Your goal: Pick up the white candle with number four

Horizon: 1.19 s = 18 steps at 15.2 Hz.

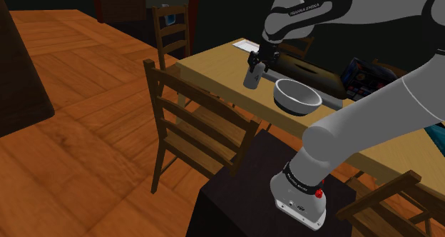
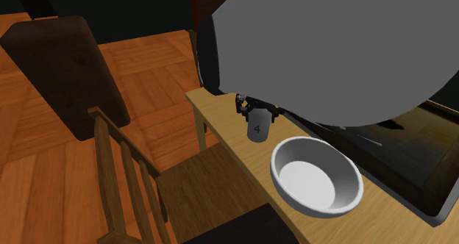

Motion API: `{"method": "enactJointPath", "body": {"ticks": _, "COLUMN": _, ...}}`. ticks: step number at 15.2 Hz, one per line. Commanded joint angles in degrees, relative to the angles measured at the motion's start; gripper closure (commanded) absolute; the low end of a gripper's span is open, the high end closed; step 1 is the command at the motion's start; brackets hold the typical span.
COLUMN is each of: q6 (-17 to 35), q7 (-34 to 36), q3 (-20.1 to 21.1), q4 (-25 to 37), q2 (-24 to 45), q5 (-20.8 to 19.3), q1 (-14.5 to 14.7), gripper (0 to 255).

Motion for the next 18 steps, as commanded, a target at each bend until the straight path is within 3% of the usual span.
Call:
{"method": "enactJointPath", "body": {"ticks": 1, "q6": 0.01, "q7": 0.00, "q3": -0.02, "q4": -0.07, "q2": 0.06, "q5": -0.01, "q1": -0.01, "gripper": 255}}
{"method": "enactJointPath", "body": {"ticks": 6, "q6": 0.00, "q7": 0.06, "q3": 0.03, "q4": -0.07, "q2": 0.05, "q5": 0.00, "q1": 0.00, "gripper": 255}}
{"method": "enactJointPath", "body": {"ticks": 18, "q6": -9.74, "q7": -1.01, "q3": 0.55, "q4": 6.92, "q2": -2.73, "q5": 0.83, "q1": 0.31, "gripper": 255}}
